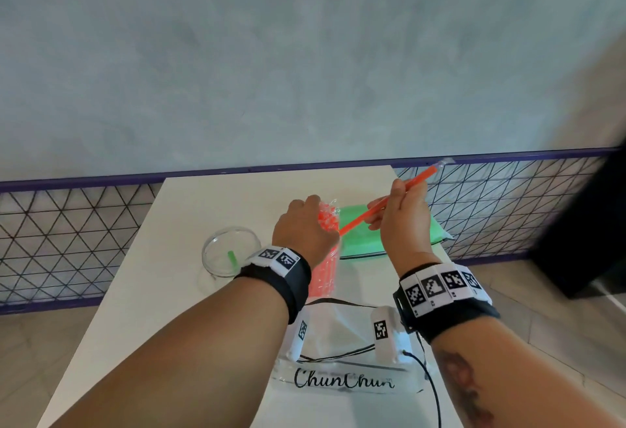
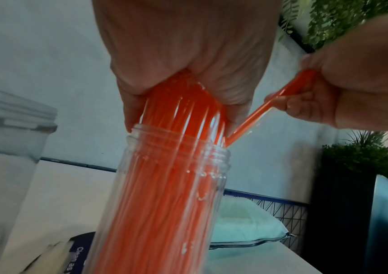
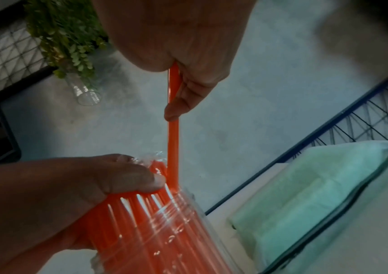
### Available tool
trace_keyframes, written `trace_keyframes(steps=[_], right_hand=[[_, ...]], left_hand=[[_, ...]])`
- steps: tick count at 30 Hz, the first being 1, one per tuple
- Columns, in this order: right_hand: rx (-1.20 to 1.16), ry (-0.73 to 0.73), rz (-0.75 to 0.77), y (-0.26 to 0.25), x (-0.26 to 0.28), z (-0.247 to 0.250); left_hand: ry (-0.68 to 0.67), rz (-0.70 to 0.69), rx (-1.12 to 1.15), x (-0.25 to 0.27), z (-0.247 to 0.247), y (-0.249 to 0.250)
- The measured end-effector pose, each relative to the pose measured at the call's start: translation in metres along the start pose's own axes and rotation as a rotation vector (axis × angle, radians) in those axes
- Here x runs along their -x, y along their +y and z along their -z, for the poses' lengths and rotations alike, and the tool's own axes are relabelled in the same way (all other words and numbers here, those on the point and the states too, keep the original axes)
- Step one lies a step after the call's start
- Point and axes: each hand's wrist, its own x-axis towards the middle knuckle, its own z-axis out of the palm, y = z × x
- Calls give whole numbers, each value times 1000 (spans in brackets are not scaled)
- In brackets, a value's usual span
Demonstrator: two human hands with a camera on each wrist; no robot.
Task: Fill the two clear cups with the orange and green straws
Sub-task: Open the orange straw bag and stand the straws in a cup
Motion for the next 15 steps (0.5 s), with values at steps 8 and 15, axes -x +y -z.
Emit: trace_keyframes(steps=[8,15], right_hand=[[96,-68,35,7,1,-8],[530,-400,212,-29,1,-25]], left_hand=[[31,-50,-3,-3,-6,-2],[51,-75,-34,-2,-5,0]])
